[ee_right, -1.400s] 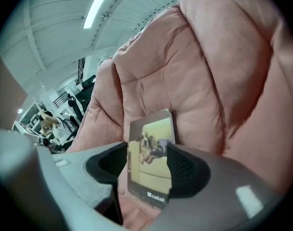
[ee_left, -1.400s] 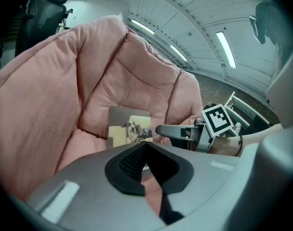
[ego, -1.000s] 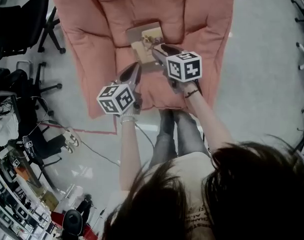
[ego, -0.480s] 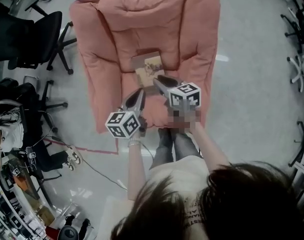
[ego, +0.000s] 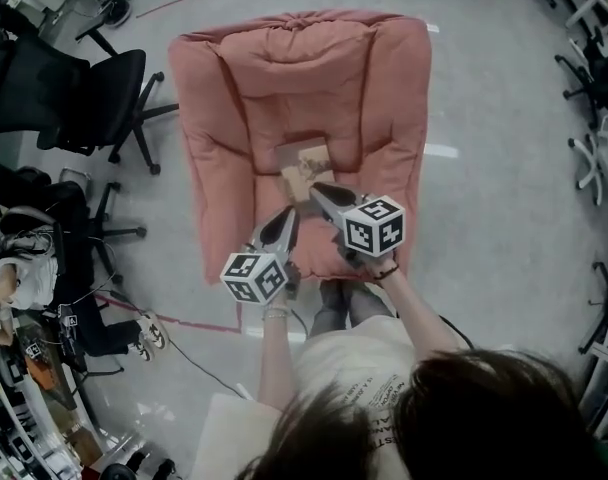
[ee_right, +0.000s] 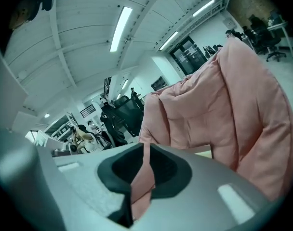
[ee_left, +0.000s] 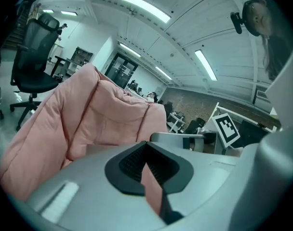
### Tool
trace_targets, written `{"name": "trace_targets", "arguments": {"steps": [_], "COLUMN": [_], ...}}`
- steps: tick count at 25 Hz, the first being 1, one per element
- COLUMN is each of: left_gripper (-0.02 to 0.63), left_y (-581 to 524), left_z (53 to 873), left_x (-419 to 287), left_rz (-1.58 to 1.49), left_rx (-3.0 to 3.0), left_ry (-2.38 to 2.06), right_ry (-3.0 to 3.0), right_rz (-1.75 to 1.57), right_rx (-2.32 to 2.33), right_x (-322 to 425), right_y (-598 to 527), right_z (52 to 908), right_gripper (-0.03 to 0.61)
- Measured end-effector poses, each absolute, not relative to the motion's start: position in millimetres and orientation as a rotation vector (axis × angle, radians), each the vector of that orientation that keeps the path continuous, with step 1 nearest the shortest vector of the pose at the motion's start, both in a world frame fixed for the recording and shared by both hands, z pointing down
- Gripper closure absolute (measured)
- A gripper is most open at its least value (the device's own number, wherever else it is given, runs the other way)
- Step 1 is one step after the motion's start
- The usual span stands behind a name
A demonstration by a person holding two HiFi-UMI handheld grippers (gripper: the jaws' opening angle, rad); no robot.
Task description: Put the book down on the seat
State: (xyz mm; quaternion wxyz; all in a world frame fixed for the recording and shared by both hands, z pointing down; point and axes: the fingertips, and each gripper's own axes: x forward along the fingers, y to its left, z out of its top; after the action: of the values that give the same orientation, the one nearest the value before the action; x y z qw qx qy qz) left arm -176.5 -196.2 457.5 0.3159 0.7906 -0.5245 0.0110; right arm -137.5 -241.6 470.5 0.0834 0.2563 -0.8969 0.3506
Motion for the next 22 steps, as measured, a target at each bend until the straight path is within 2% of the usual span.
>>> {"name": "trace_targets", "arguments": {"steps": [10, 22], "left_gripper": [0.623, 0.623], "left_y": [-179, -169], "left_z": [414, 378], "left_x": [-166, -162], "left_rz": [0.024, -0.002], "left_rx": [2.167, 2.252], "left_ry": [-1.362, -1.395], "right_ry": [-2.749, -2.843], "right_rz": [0.998, 0.931], "right_rx": [0.724, 0.632], "right_x": [-130, -128], "right_y": [-221, -207], "right_z": [420, 379], "right_gripper": [0.575, 0.575]}}
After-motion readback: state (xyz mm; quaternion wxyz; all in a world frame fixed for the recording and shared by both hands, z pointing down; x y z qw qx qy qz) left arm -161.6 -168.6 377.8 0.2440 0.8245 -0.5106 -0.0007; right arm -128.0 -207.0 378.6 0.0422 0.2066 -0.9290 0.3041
